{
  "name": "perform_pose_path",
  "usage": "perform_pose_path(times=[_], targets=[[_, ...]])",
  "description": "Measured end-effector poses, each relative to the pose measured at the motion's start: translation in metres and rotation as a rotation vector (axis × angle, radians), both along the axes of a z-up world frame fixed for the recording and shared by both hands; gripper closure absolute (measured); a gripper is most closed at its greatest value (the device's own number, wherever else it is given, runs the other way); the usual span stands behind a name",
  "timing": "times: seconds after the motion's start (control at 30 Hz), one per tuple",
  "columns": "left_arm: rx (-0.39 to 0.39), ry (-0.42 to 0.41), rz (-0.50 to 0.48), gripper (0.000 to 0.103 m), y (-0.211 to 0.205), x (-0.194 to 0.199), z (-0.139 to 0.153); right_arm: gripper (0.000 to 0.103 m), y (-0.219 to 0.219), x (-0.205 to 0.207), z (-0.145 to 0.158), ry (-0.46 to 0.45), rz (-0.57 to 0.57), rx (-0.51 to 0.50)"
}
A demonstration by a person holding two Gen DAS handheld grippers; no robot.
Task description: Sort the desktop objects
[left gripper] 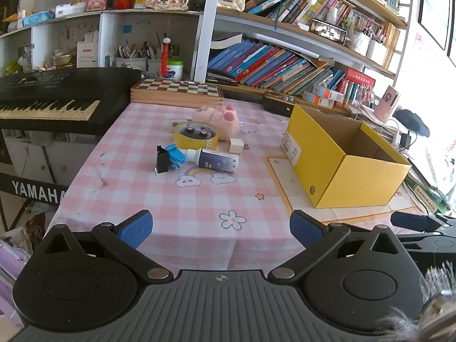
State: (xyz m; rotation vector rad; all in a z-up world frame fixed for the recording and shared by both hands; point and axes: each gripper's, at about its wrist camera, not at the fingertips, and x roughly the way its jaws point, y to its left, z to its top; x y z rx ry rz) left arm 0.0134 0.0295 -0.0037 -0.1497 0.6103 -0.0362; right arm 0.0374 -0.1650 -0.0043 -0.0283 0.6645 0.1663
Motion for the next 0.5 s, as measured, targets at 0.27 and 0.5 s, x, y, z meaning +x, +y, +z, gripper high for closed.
perform_pose_path(times=[0.27, 0.5], targets=[[-0.007, 0.003, 0.030, 0.000, 0.009, -0.003, -0.001, 0.000, 0.011, 0.003, 0.001, -0.004, 0.060, 0.017], [-0.014, 0.010, 0.053, 0.000, 0.018, -0.004, -0.002, 0.000, 0.020, 0.009, -0.002, 0.012, 0.093, 0.020]])
